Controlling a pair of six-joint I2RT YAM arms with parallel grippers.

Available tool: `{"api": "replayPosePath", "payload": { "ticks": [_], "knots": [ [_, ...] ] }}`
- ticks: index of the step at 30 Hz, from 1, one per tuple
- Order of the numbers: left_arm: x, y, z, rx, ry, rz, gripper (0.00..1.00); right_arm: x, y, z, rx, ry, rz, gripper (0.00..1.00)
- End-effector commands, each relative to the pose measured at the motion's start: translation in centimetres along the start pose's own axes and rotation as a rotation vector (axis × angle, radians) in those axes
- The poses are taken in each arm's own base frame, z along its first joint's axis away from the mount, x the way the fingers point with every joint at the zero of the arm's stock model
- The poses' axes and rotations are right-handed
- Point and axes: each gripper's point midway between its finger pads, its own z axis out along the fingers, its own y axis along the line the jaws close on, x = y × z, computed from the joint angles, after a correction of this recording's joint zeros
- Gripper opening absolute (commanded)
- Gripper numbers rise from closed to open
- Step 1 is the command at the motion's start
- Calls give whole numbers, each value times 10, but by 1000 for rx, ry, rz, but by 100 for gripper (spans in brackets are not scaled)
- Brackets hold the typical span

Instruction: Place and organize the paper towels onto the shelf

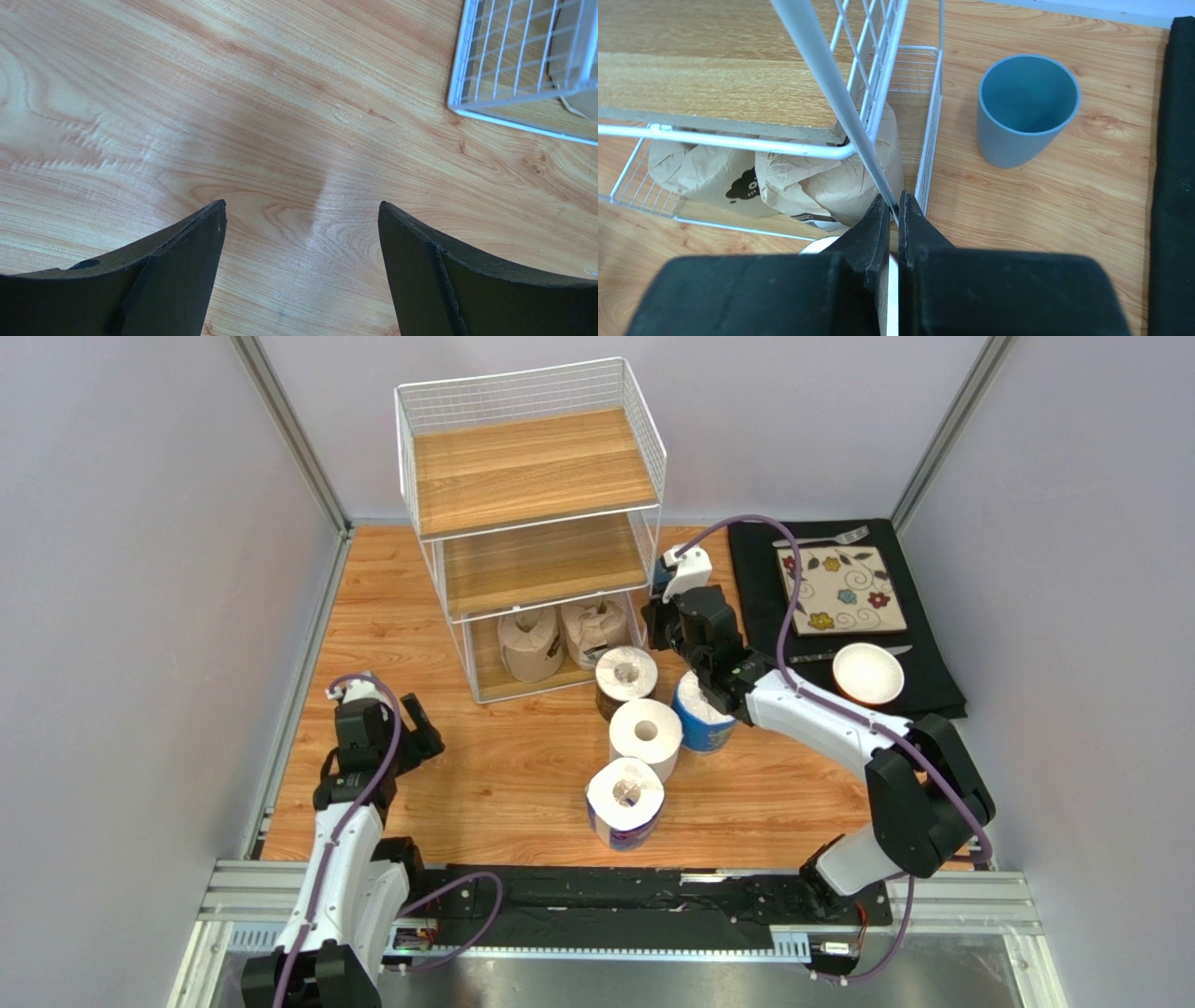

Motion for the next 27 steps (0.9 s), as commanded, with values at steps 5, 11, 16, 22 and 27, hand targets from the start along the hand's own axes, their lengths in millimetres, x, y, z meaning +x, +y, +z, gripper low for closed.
{"api": "replayPosePath", "payload": {
  "ticks": [5, 11, 16, 22, 27],
  "knots": [
    [-4, -2, -1, 14, -19, -6, 88, -11, -38, 20, 151, 56, 90, 24],
    [-6, -3, -1, 18, -24, -8, 88, -3, -34, 5, 134, 117, 100, 41],
    [-6, -5, -1, 30, -26, -9, 88, -4, -29, -18, 99, 114, 106, 46],
    [-5, -8, -2, 43, -22, -8, 88, 1, -19, -49, 84, 149, 110, 51],
    [0, -10, -2, 59, 5, -11, 88, 15, -37, -76, 191, 207, 174, 57]
  ]
}}
